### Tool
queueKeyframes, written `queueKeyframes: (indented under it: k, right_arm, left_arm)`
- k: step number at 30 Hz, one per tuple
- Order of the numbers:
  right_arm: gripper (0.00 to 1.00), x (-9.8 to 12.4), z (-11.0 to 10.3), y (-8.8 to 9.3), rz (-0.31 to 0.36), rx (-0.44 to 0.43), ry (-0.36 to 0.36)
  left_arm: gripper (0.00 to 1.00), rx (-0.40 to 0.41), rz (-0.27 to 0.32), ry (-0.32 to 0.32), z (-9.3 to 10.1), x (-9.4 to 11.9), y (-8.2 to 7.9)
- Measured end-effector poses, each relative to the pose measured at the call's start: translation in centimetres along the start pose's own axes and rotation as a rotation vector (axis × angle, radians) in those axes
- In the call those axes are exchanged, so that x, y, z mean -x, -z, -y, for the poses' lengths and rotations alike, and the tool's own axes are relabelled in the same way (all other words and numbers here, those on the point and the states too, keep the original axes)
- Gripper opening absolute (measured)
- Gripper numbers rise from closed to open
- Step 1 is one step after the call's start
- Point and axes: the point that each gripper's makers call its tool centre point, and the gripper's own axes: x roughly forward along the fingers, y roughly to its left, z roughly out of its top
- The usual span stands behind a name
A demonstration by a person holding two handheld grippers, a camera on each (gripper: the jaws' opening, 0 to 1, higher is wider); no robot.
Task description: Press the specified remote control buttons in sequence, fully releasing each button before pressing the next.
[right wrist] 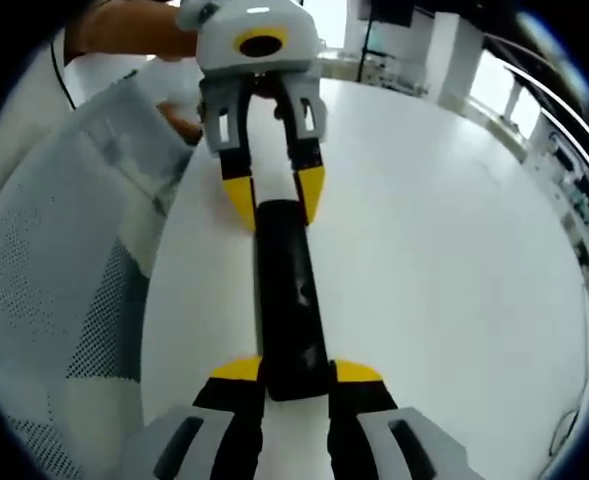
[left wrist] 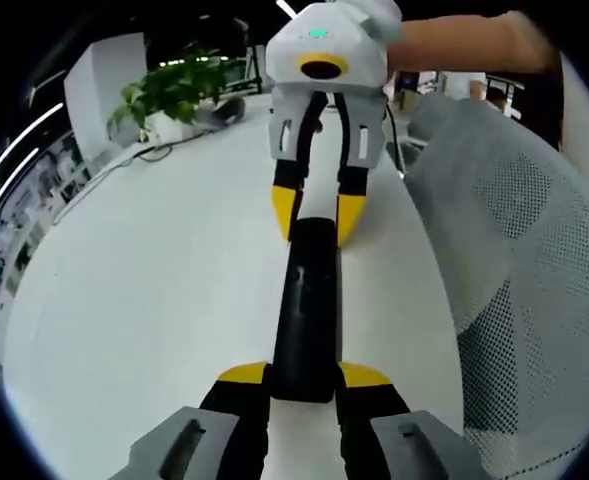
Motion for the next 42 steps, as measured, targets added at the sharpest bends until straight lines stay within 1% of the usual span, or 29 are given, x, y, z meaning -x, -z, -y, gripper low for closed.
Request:
queueKeyframes:
  k: [10, 28, 30, 33, 39, 42]
  right_arm:
    - [0.2, 0.0, 0.0, 0.0, -0.001, -0.002, -0.001]
    - [0.21, 0.0, 0.1, 0.1, -0.001, -0.011, 0.002]
    - [0.22, 0.0, 0.1, 0.1, -0.003, -0.014, 0.003]
    - [0.27, 0.3, 0.2, -0.1, 0.008, -0.018, 0.006]
    - [0.24, 1.0, 0.1, -0.5, 0.019, -0.008, 0.006]
    - [0.18, 1.5, 0.1, -0.8, 0.03, 0.002, 0.014]
  left_arm:
    - [0.25, -0.012, -0.034, 0.008, 0.0, -0.1, 0.0]
    - [0.25, -0.011, -0.038, 0.014, 0.0, -0.2, 0.0]
    - [0.25, -0.01, -0.036, 0.015, 0.0, -0.2, 0.0]
    - [0.25, -0.008, -0.034, 0.016, 0.0, -0.2, 0.1]
    - [0.25, -0.006, -0.031, 0.013, 0.0, -0.2, 0.1]
    - [0.25, -0.004, -0.029, 0.012, 0.0, -0.2, 0.1]
